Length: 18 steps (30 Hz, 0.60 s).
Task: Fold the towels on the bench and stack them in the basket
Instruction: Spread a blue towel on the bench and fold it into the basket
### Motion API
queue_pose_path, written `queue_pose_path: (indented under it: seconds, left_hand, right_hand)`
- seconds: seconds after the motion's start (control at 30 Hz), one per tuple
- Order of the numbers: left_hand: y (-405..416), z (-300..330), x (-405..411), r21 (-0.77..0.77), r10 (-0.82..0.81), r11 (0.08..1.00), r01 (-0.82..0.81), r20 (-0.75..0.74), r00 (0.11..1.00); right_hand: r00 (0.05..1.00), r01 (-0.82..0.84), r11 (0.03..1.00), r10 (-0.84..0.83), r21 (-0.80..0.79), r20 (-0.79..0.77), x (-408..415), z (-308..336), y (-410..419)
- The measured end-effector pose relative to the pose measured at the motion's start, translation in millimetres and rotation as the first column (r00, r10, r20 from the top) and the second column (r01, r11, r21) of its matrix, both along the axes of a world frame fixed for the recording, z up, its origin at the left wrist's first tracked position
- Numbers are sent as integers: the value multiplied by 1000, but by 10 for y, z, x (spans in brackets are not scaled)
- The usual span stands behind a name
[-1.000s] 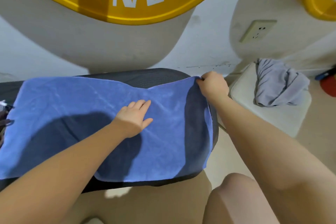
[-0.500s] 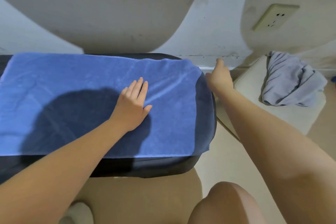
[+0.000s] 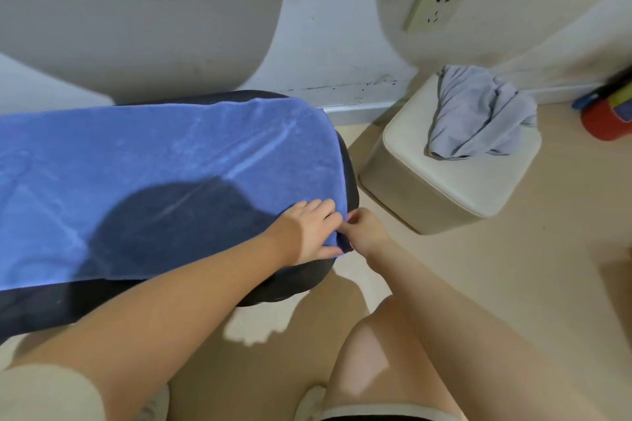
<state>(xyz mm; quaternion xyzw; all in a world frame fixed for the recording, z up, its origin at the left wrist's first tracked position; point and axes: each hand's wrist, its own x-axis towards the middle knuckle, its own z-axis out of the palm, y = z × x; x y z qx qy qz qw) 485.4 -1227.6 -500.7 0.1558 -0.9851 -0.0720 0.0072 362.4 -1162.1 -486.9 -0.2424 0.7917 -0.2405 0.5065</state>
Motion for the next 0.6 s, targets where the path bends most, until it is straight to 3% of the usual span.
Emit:
queue_pose_path:
  seconds: [0.17,0.23,0.33,0.4,0.5,0.53,0.6]
  left_hand:
    - [156,46,-17,99,151,983,-156,51,987]
    - [219,42,-20,48,167,984,-172,84,982]
    - [278,50,-66,-68,210,977,-203,116,971]
    - [269,41,-80,-22,268,963,-267,81,960]
    - [242,86,-112,215,390,901,-376,-23,921]
    - [213,124,-124,296,479,847,-441,-66,875]
    - [115,200,-87,457,624,689,-562,19,781]
  right_hand:
    - [997,58,987,-66,147,49,-148,136,-31]
    - [997,0,972,-18,233,78,-215,209,-36]
    - [993,-99,956,114,276,-39,-301,242,-52]
    - [993,-70,983,85,168,-79,-342,204,-111]
    - [988,106,993,-112,-61,-111,-406,155,-319]
    - [984,97,988,-113,-118,-139,-414,149,-406]
    - [974,-9,984,-32,-177,-223,-412,110,-607]
